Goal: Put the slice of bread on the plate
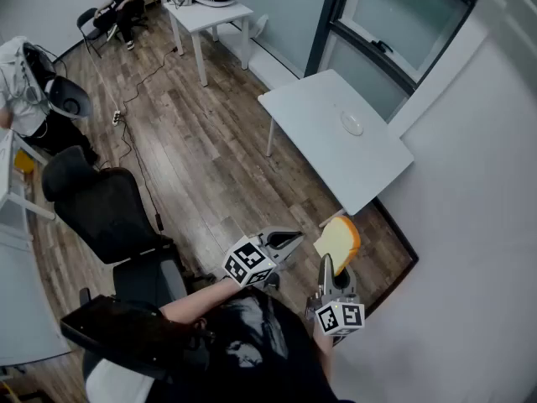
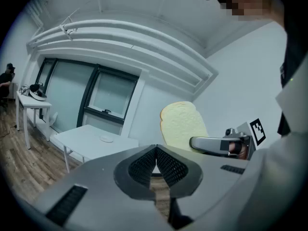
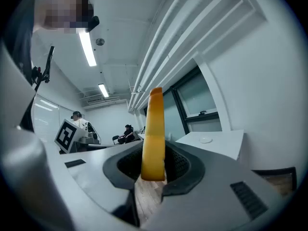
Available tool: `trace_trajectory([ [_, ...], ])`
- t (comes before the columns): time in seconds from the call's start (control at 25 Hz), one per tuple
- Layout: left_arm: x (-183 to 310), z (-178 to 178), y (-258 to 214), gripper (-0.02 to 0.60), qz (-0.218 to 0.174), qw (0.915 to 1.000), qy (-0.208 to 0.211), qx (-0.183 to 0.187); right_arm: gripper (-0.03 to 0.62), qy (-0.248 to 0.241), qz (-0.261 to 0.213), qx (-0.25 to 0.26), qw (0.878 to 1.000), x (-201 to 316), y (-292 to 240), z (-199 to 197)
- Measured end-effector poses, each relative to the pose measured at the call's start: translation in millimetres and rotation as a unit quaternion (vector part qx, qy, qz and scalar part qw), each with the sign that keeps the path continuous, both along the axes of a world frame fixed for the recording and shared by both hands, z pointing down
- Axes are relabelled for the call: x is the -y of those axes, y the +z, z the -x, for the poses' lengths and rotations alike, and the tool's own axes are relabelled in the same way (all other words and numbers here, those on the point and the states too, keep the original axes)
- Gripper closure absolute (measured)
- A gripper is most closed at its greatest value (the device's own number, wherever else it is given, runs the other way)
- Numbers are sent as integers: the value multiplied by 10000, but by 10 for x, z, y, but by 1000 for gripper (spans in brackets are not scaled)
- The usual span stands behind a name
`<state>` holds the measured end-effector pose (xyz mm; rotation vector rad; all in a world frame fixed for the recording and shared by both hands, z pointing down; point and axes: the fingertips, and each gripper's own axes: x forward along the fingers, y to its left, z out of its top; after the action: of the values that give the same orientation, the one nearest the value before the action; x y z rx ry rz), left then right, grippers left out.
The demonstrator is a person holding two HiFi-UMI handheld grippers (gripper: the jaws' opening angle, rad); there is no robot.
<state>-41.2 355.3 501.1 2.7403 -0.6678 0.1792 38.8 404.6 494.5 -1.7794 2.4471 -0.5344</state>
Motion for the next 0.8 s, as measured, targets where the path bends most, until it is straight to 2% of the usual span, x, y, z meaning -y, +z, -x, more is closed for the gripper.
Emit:
trace_trajectory([
  [0.52,70,153,15,575,-22,10000,-35,1,498,-75,-68,-40,9999,84,-30,166],
  [0.8,131,264,-4,575,-9,10000,46,-56,498,107,1,185,9998,131,-30,267],
])
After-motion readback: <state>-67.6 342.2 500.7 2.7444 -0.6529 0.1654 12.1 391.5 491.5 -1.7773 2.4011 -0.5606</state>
